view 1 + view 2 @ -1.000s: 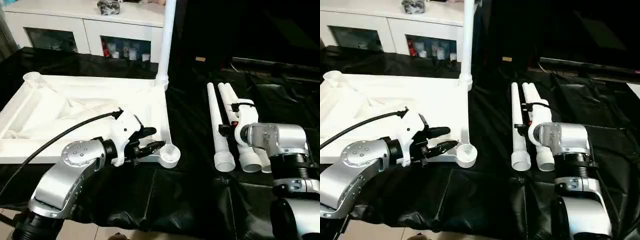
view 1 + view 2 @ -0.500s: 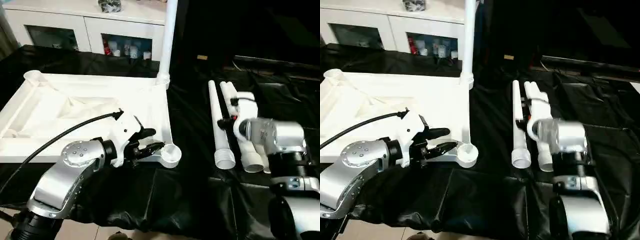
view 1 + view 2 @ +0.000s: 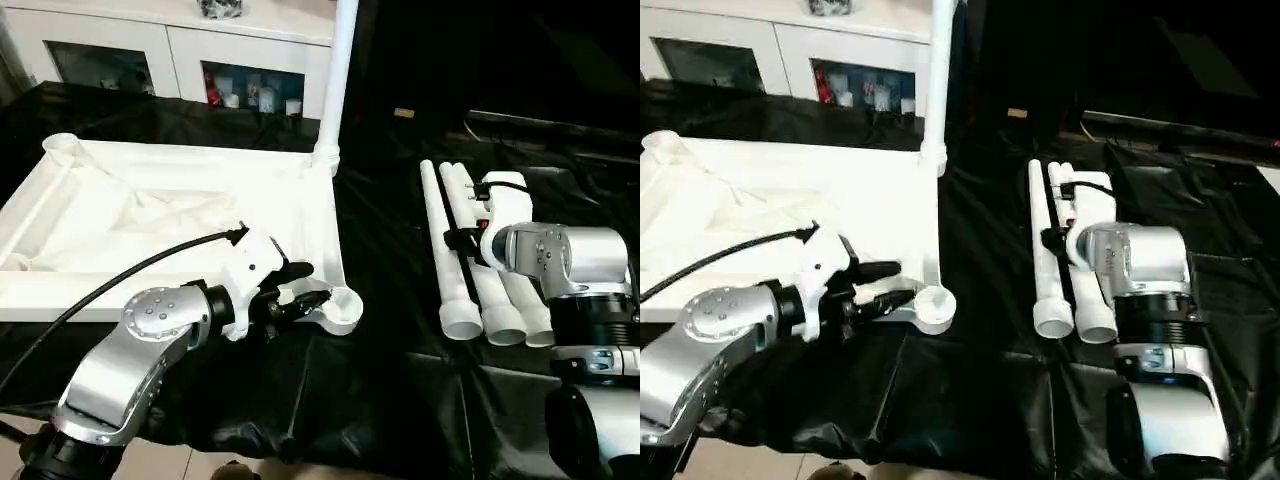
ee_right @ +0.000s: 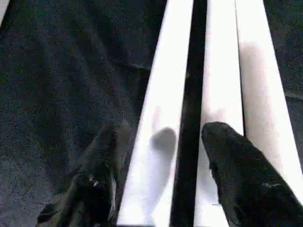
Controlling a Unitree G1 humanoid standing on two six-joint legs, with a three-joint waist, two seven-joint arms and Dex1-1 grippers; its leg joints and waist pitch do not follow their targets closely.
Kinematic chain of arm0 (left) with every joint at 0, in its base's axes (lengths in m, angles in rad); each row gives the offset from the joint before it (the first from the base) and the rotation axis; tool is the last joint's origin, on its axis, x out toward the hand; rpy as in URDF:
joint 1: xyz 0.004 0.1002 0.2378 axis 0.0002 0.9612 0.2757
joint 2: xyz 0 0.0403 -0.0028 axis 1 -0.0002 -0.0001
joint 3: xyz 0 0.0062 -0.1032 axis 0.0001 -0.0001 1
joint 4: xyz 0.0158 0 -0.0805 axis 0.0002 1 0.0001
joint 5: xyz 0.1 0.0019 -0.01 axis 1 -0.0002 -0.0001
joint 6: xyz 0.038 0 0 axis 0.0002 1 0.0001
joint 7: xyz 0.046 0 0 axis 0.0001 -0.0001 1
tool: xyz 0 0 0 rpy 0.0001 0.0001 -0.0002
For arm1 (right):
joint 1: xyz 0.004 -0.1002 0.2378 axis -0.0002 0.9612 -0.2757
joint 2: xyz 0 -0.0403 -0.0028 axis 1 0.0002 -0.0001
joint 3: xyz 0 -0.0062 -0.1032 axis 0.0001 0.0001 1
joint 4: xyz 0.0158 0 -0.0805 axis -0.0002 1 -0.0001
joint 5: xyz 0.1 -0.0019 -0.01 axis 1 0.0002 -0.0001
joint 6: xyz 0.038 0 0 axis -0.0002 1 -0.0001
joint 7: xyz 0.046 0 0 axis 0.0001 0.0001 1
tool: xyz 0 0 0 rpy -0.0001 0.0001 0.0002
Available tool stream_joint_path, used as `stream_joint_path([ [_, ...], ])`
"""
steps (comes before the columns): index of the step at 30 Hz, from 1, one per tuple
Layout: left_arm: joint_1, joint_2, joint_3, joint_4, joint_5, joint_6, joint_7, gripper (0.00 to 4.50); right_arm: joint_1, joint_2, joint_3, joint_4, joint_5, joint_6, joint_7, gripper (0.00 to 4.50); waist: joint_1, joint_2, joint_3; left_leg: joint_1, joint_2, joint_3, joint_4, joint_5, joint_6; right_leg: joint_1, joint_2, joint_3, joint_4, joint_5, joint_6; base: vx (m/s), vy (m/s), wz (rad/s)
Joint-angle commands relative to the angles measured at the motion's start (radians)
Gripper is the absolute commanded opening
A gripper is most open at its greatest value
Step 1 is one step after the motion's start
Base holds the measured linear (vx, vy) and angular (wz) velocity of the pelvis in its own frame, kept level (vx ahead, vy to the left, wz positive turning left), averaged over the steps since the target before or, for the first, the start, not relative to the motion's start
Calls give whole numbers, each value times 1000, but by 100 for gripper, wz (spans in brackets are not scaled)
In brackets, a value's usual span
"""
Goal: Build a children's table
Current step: Pick table leg
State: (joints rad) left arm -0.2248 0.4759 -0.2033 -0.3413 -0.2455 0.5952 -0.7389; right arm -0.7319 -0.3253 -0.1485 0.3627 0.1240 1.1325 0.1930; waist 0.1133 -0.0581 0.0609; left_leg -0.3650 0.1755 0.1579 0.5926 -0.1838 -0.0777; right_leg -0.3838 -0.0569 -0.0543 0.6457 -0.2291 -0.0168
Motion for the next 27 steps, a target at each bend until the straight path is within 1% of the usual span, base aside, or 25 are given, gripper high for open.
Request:
stream_joint_path([
  [1,9,11,-12,-31,-10,15,-4,227,4,-3,-9,-19,-1,23,-16,303,4,-1,-61,9,43,-5,-70,-76,-45,47,-80,53,-73,-52,-137,0,0,0],
  [2,10,11,-12,-35,-18,24,-8,244,5,-4,-10,-18,4,29,-9,313,4,2,-61,10,43,-5,-70,-77,-47,46,-80,52,-72,-54,-137,0,0,0],
  [3,10,12,-10,-38,-32,36,-17,244,6,-3,-9,-17,9,35,-2,313,4,0,-62,11,42,-5,-69,-77,-49,46,-79,52,-72,-51,-138,0,0,0],
  [5,11,11,-4,-55,-74,69,-42,265,12,-6,0,-16,16,61,13,332,3,0,-62,12,42,-5,-69,-78,-50,46,-78,52,-71,-50,-145,0,0,0],
  [6,11,14,-6,-62,-82,76,-51,265,17,-7,4,-17,19,72,18,332,3,0,-62,11,42,-4,-69,-78,-49,46,-79,52,-71,-46,-146,0,0,0],
  [7,11,16,-10,-65,-81,76,-54,272,22,-8,6,-18,20,81,21,332,4,0,-61,10,42,-4,-70,-80,-49,47,-79,52,-73,-49,-145,0,0,0],
  [8,12,18,-14,-65,-76,74,-54,283,28,-9,9,-19,21,88,23,332,4,2,-60,10,42,-4,-70,-83,-49,46,-78,53,-73,-51,-144,0,0,0],
  [10,13,22,-23,-62,-63,64,-51,302,40,-10,6,-20,25,96,23,332,6,0,-61,10,42,-4,-70,-85,-47,47,-78,54,-75,-59,-135,0,0,0],
  [12,13,23,-25,-61,-61,62,-51,307,42,-9,4,-19,26,98,24,332,5,1,-61,10,43,-5,-71,-86,-51,47,-79,53,-75,-69,-134,0,0,0],
  [14,16,27,-29,-64,-64,66,-55,325,53,-12,3,-12,25,97,25,332,4,1,-60,11,43,-5,-71,-96,-56,46,-79,53,-76,-83,-132,0,0,0],
  [15,17,30,-31,-68,-69,72,-55,342,59,-14,2,-10,25,99,28,332,5,2,-61,11,43,-5,-70,-94,-57,46,-79,53,-76,-82,-131,0,0,0],
  [17,17,33,-32,-70,-70,76,-57,348,62,-15,2,-6,29,102,32,332,5,1,-62,10,43,-5,-70,-84,-56,47,-78,53,-74,-65,-131,0,0,0],
  [18,18,35,-32,-71,-72,77,-58,355,63,-13,-1,0,36,107,40,332,5,3,-63,10,43,-5,-69,-76,-54,48,-77,53,-72,-47,-134,0,0,0],
  [20,20,45,-37,-72,-70,74,-61,374,71,-9,-6,19,56,118,62,332,5,4,-63,10,42,-5,-69,-79,-52,48,-77,52,-72,-40,-138,0,0,0],
  [21,19,49,-40,-69,-66,70,-63,381,72,-1,-19,44,68,119,72,332,4,4,-63,9,43,-5,-69,-85,-51,48,-77,52,-72,-41,-142,0,0,0],
  [23,19,53,-44,-68,-63,66,-66,390,75,7,-35,75,80,117,82,332,5,4,-63,10,43,-5,-69,-93,-51,47,-79,53,-73,-51,-147,0,0,0],
  [24,18,55,-47,-69,-61,64,-68,406,80,7,-33,93,74,105,79,332,5,3,-63,9,43,-4,-69,-86,-51,49,-79,53,-73,-49,-150,0,0,0],
  [25,17,56,-48,-69,-61,64,-70,406,83,6,-29,100,70,99,78,332,5,3,-64,9,43,-4,-68,-82,-51,48,-80,52,-73,-46,-153,0,0,0],
  [26,15,55,-48,-69,-62,65,-69,418,85,6,-28,101,71,99,81,332,5,3,-64,9,43,-4,-68,-78,-53,49,-79,52,-72,-42,-156,0,0,0],
  [27,13,54,-49,-67,-63,65,-68,425,88,5,-26,104,73,98,85,332,5,0,-63,9,44,-4,-68,-76,-52,49,-78,52,-71,-36,-155,0,0,0],
])
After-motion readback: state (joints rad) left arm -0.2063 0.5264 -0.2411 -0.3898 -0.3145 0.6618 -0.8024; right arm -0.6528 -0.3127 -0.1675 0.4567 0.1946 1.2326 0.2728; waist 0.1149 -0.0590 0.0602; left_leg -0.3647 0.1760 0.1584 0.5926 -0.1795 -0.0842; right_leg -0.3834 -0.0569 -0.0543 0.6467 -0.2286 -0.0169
